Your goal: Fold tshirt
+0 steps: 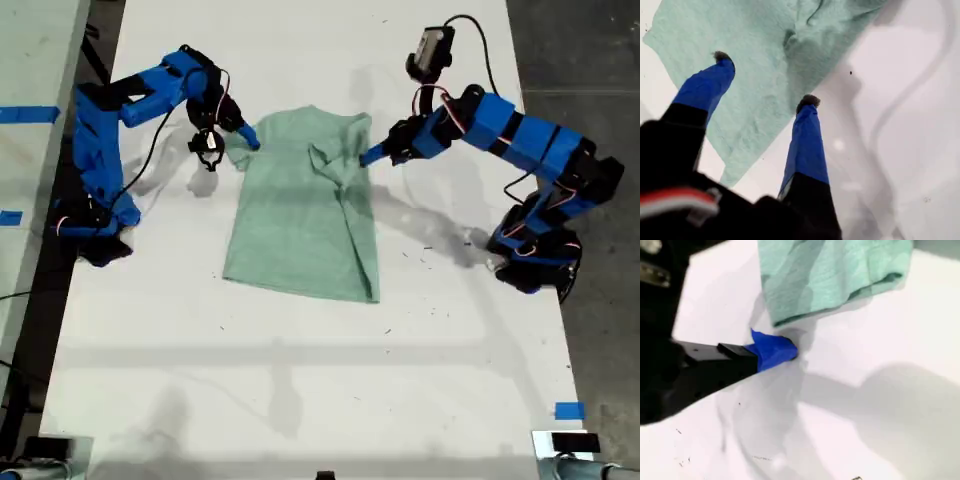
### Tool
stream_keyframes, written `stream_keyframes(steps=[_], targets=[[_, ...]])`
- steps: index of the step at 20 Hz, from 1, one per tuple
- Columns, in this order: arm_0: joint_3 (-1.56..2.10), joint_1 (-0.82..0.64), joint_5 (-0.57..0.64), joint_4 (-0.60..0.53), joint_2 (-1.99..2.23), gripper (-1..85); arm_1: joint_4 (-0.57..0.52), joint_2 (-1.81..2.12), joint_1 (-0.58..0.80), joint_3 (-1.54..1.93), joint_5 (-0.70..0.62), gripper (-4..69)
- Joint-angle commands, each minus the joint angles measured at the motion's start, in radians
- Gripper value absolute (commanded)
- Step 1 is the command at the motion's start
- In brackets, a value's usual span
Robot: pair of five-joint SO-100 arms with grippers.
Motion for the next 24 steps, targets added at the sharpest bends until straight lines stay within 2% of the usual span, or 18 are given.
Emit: stream_keyframes(steps=[1,7,12,15,20,22,24], targets=[[-0.048,-0.029,0.006,-0.020,-0.034,26.9,-0.020,0.086,-0.002,0.012,0.012,24.9],[-0.061,-0.044,-0.009,-0.025,-0.084,0.1,-0.034,0.143,0.025,0.077,0.011,24.9],[-0.071,-0.041,-0.011,-0.017,-0.078,0.0,-0.055,0.144,0.031,0.098,0.012,24.8],[-0.101,-0.040,-0.034,0.072,0.028,0.0,-0.058,0.152,0.031,0.106,0.014,24.7],[-0.351,0.063,-0.040,0.244,0.158,0.0,-0.074,0.156,0.035,0.127,0.015,24.6],[-0.423,0.124,-0.054,0.245,0.155,0.0,-0.075,0.164,0.037,0.135,0.018,24.6],[-0.457,0.189,-0.061,0.196,0.153,0.0,-0.075,0.178,0.037,0.146,0.018,24.6]])
